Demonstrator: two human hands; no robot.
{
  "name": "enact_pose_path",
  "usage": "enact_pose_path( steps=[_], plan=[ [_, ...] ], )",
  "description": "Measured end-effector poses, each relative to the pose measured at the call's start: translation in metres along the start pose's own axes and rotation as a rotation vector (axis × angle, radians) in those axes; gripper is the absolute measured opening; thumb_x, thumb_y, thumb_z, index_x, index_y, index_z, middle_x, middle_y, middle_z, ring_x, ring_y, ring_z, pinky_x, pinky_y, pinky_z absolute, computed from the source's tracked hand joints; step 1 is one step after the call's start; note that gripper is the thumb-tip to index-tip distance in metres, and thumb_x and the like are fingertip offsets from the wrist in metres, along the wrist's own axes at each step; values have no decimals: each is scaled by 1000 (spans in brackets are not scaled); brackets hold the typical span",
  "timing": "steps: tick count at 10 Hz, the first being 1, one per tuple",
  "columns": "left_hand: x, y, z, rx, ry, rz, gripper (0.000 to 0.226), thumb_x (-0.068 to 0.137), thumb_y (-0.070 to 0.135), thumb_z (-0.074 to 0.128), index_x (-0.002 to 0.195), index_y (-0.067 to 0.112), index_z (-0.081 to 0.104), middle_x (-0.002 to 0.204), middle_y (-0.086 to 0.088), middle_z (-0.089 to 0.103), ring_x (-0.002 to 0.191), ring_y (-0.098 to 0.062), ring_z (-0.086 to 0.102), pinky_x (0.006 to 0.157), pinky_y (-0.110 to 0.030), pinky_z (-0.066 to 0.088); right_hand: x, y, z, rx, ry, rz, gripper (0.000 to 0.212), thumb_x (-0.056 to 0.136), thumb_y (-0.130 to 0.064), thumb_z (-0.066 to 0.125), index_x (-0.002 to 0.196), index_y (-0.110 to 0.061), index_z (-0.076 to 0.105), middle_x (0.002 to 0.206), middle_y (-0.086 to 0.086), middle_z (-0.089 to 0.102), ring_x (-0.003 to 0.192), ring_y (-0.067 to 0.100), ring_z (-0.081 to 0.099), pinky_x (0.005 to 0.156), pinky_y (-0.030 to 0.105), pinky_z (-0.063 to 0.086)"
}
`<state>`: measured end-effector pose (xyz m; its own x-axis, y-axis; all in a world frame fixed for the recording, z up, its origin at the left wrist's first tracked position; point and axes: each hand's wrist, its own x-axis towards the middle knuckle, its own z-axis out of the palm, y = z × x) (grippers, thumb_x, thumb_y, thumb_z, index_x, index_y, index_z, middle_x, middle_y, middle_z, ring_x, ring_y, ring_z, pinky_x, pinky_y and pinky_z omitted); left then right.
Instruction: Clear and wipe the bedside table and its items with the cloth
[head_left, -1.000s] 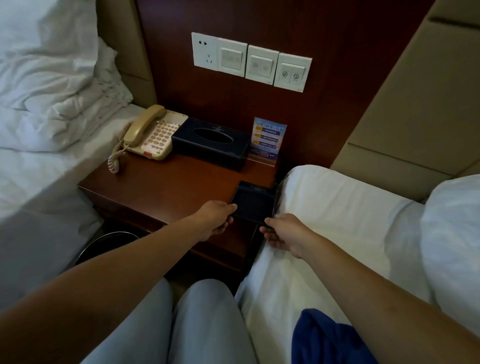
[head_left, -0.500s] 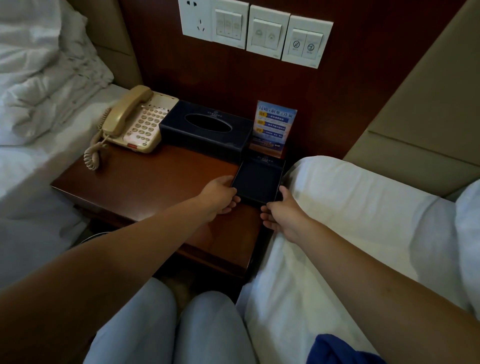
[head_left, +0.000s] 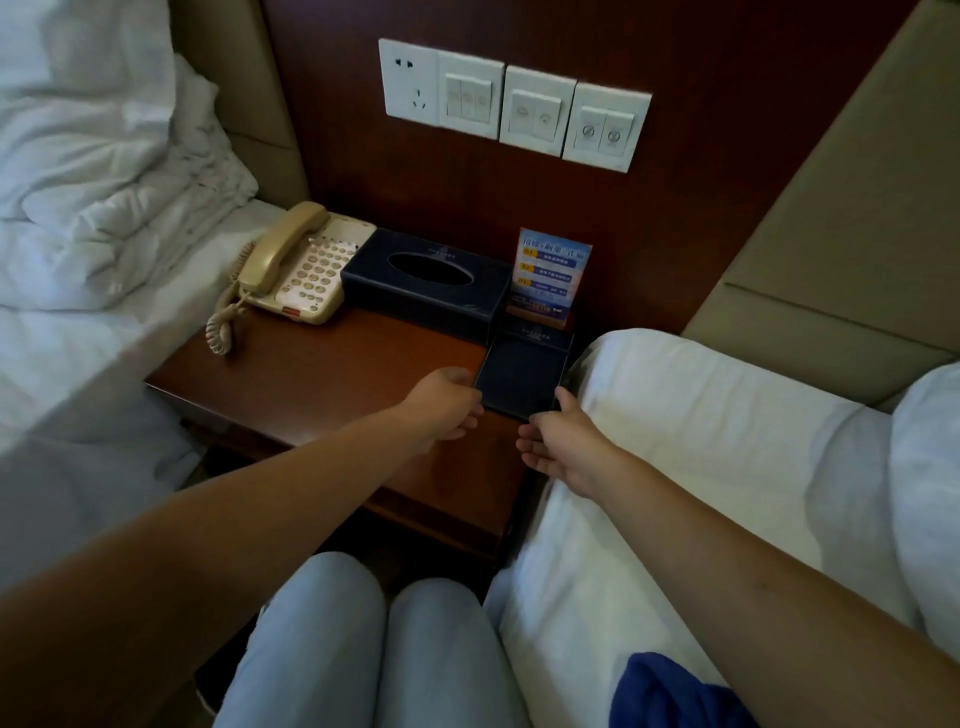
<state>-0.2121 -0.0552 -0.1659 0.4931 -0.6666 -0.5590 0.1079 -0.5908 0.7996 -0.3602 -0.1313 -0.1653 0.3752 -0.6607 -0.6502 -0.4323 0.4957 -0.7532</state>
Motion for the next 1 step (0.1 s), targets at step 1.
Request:
enact_pose_path(
  steps=[1],
  plan=[
    [-22, 4, -9, 94, 25, 77, 62, 100, 17, 59, 158, 23, 36, 102, -5, 71, 81, -16, 66, 63, -27, 52, -28, -10, 1, -117, -21, -56, 73, 102, -14, 51, 160, -39, 14, 108, 7, 67, 86, 18, 67, 73, 32, 60]
  ],
)
